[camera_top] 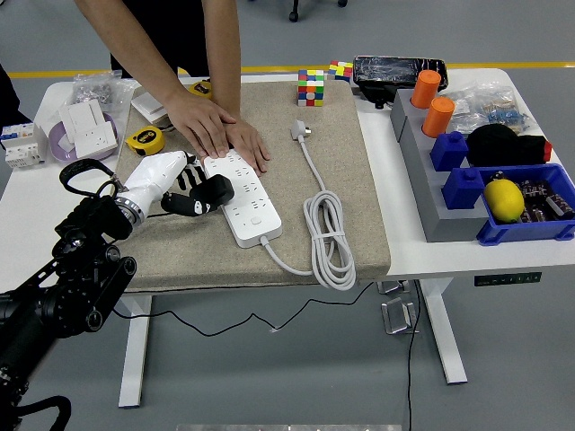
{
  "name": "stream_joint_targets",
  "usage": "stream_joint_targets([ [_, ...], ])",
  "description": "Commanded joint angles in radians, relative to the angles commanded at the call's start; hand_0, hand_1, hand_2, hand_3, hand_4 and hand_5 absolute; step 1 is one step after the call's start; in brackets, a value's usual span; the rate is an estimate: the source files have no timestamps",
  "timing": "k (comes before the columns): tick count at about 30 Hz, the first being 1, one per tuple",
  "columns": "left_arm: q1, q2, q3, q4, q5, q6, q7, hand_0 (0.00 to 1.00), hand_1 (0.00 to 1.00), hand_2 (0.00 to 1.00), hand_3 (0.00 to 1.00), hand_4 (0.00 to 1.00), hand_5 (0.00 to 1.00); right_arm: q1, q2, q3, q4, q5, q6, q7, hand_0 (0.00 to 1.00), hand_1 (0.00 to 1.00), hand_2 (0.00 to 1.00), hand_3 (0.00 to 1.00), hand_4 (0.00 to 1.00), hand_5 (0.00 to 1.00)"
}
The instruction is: Pick up the plug,place it near the board,insert it into the board,press the button
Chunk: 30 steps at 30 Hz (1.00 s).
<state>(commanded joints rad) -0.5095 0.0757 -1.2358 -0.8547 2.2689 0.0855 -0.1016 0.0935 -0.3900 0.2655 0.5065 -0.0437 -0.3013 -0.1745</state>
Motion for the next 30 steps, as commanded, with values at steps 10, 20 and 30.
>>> stream_joint_targets([
  [10,0.001,0.004,0.016,0.002,0.0,-0.004,-0.001,0.533,0.402,0.309,0.373,0.514,0.122,0.0,0.0,0.001,0.0,0.001,-0.002,0.002,0.851,0.844,0.825,0.835,0.998,0.998],
  [20,-0.005,0.02,0.026,0.0,0.0,-0.007,-0.001,0.539,0.404,0.31,0.372,0.513,0.117,0.002,0.0,0.001,0.0,0.002,-0.002,0.003,0.852,0.845,0.825,0.834,0.998,0.998],
  [30,-0.012,0.03,0.037,-0.004,0.0,-0.02,-0.001,0.54,0.403,0.309,0.372,0.513,0.114,0.003,-0.001,0.003,0.0,0.001,-0.003,0.003,0.852,0.844,0.824,0.834,0.998,0.998],
])
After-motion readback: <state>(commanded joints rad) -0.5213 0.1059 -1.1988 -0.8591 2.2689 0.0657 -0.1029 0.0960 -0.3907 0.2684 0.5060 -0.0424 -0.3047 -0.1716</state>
